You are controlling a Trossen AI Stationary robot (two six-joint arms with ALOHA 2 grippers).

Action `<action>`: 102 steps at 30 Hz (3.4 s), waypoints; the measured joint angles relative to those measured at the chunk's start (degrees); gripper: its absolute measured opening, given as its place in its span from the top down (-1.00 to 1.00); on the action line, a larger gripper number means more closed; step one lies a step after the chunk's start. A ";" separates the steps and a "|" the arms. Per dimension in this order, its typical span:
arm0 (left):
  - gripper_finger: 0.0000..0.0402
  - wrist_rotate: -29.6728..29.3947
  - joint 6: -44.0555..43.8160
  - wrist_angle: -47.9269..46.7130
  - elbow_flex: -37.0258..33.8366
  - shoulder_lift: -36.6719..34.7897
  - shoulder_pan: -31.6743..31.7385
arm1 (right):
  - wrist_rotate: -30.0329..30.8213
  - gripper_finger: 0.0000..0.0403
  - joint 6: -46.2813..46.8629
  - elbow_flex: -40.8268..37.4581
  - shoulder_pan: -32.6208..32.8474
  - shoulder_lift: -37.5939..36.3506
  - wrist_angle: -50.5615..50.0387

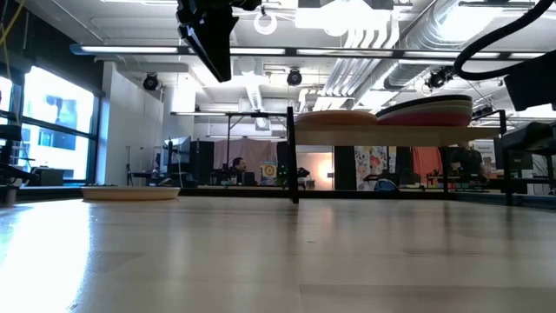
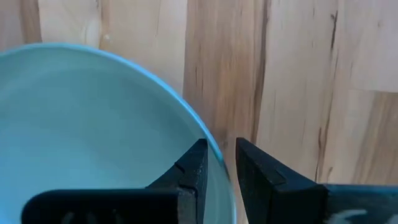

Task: Place and stack plates onto a shelf
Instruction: Stack the light blue plate on top of the light orange plate on the shelf

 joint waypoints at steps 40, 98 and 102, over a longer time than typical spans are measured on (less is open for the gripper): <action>0.43 -0.02 1.03 0.24 0.00 0.00 0.02 | 4.66 1.00 9.46 13.98 -16.59 -11.67 -20.66; 0.43 0.44 0.07 0.22 0.00 0.00 0.02 | 5.37 1.00 -2.32 46.01 -78.07 1.16 -22.76; 0.43 0.44 0.07 0.20 0.00 0.00 0.02 | 4.03 1.00 -2.85 46.01 -78.07 2.72 -22.80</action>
